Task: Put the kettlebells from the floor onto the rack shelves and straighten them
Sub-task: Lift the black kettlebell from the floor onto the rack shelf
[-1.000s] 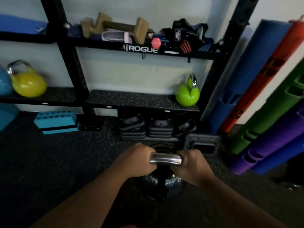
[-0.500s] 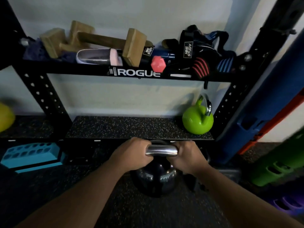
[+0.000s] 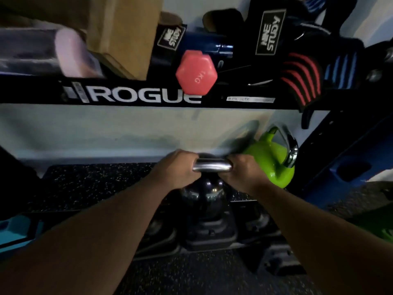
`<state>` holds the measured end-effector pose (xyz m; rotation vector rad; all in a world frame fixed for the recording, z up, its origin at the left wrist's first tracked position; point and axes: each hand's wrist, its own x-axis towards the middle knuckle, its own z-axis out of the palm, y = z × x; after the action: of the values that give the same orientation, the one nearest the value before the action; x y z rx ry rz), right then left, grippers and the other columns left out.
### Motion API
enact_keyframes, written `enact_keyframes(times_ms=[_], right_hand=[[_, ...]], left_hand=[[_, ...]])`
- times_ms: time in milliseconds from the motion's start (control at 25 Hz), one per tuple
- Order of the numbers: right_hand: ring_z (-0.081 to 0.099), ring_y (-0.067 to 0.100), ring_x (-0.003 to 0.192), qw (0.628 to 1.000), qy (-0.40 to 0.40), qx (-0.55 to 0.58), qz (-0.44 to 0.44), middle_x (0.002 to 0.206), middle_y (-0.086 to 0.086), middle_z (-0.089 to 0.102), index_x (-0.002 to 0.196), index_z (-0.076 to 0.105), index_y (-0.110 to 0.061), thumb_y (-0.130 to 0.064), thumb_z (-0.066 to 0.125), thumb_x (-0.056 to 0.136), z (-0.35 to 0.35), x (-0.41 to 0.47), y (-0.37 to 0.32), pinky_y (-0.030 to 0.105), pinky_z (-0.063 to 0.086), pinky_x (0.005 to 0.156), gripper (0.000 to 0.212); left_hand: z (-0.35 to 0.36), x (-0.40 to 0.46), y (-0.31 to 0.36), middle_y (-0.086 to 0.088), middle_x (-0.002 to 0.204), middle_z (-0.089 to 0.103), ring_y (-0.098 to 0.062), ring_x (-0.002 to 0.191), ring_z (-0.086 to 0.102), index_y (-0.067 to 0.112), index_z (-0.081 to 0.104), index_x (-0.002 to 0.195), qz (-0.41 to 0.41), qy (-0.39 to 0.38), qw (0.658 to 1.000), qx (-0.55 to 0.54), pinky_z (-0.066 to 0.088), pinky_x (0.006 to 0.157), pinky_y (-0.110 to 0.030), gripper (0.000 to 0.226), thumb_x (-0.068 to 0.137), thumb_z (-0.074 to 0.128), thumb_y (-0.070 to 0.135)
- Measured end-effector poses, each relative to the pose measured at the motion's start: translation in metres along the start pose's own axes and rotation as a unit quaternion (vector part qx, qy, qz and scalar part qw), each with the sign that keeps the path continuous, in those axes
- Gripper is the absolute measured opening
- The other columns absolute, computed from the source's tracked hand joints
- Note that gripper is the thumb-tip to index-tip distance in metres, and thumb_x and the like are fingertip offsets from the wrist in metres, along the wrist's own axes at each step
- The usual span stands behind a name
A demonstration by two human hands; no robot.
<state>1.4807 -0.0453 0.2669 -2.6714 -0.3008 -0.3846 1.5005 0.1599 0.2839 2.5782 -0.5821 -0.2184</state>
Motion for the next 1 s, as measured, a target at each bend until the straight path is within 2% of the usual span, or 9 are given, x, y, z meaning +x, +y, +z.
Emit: enact_keyframes(times_ms=[160, 280, 400, 520, 640, 720, 840, 1000], right_hand=[[0.053, 0.01, 0.046, 0.997, -0.067, 0.022, 0.039, 0.055, -0.012, 0.053, 0.081, 0.071, -0.016, -0.012, 0.074, 0.073, 0.013, 0.038, 0.02, 0.005, 0.034, 0.044, 0.01], [0.049, -0.006, 0.044, 0.992, -0.102, 0.043, 0.057, 0.057, -0.017, 0.051, 0.086, 0.07, -0.016, -0.006, 0.074, 0.074, 0.022, 0.05, 0.031, 0.005, 0.034, 0.038, 0.017], [0.053, 0.006, 0.045, 0.99, -0.123, 0.038, 0.055, 0.058, -0.011, 0.054, 0.083, 0.067, -0.019, -0.007, 0.073, 0.074, 0.029, 0.062, 0.039, 0.007, 0.035, 0.039, 0.017], [0.056, 0.015, 0.053, 0.987, -0.132, 0.04, 0.083, 0.064, -0.005, 0.056, 0.082, 0.061, -0.023, -0.011, 0.069, 0.076, 0.03, 0.073, 0.047, 0.011, 0.035, 0.04, 0.015], [0.055, 0.019, 0.06, 0.982, -0.133, 0.034, 0.128, 0.073, 0.002, 0.057, 0.093, 0.058, -0.014, -0.013, 0.063, 0.084, 0.035, 0.083, 0.051, 0.02, 0.033, 0.044, 0.011], [0.054, 0.023, 0.063, 0.98, -0.142, 0.027, 0.14, 0.076, 0.006, 0.056, 0.099, 0.054, -0.01, -0.014, 0.059, 0.09, 0.038, 0.091, 0.048, 0.022, 0.031, 0.043, 0.011], [0.055, 0.025, 0.071, 0.972, -0.177, 0.01, 0.155, 0.092, 0.014, 0.059, 0.112, 0.05, -0.007, -0.02, 0.057, 0.094, 0.038, 0.102, 0.044, 0.024, 0.034, 0.048, 0.024], [0.051, 0.026, 0.082, 0.97, -0.202, -0.008, 0.136, 0.106, 0.014, 0.053, 0.124, 0.046, -0.01, -0.025, 0.06, 0.092, 0.025, 0.094, 0.04, 0.026, 0.034, 0.057, 0.039]], left_hand=[[0.003, 0.045, -0.016, 0.003, 0.075, 0.064, -0.013, 0.06, 0.063, 0.022, 0.065, 0.091, -0.001, 0.004, 1.0, -0.004, 0.051, 0.051, -0.027, 0.01, 0.084, 0.067, 0.016], [0.013, 0.062, -0.026, 0.002, 0.079, 0.063, -0.012, 0.062, 0.061, 0.022, 0.062, 0.089, -0.001, -0.007, 1.0, -0.008, 0.042, 0.052, -0.024, 0.009, 0.084, 0.069, 0.018], [0.017, 0.079, -0.033, 0.006, 0.076, 0.062, -0.009, 0.062, 0.06, 0.025, 0.061, 0.088, -0.019, -0.004, 1.0, -0.002, 0.038, 0.05, -0.022, 0.011, 0.083, 0.07, 0.021], [0.015, 0.091, -0.031, 0.002, 0.079, 0.063, -0.015, 0.063, 0.063, 0.02, 0.064, 0.096, -0.049, -0.015, 0.999, -0.009, 0.049, 0.053, -0.03, 0.013, 0.084, 0.068, 0.023], [0.014, 0.099, -0.03, -0.006, 0.086, 0.064, -0.022, 0.067, 0.064, 0.011, 0.057, 0.105, -0.056, -0.017, 0.998, -0.009, 0.052, 0.058, -0.036, 0.019, 0.09, 0.063, 0.022], [0.014, 0.104, -0.029, -0.011, 0.096, 0.064, -0.025, 0.075, 0.064, 0.008, 0.049, 0.116, -0.067, -0.018, 0.998, 0.004, 0.049, 0.06, -0.034, 0.027, 0.095, 0.058, 0.022], [0.013, 0.108, -0.031, -0.014, 0.112, 0.058, -0.026, 0.084, 0.064, 0.01, 0.039, 0.131, -0.097, -0.027, 0.995, 0.005, 0.051, 0.067, -0.037, 0.039, 0.097, 0.053, 0.022], [0.008, 0.089, -0.037, -0.012, 0.134, 0.047, -0.024, 0.094, 0.063, 0.023, 0.032, 0.143, -0.114, -0.054, 0.992, -0.017, 0.052, 0.078, -0.037, 0.062, 0.09, 0.063, 0.021]])
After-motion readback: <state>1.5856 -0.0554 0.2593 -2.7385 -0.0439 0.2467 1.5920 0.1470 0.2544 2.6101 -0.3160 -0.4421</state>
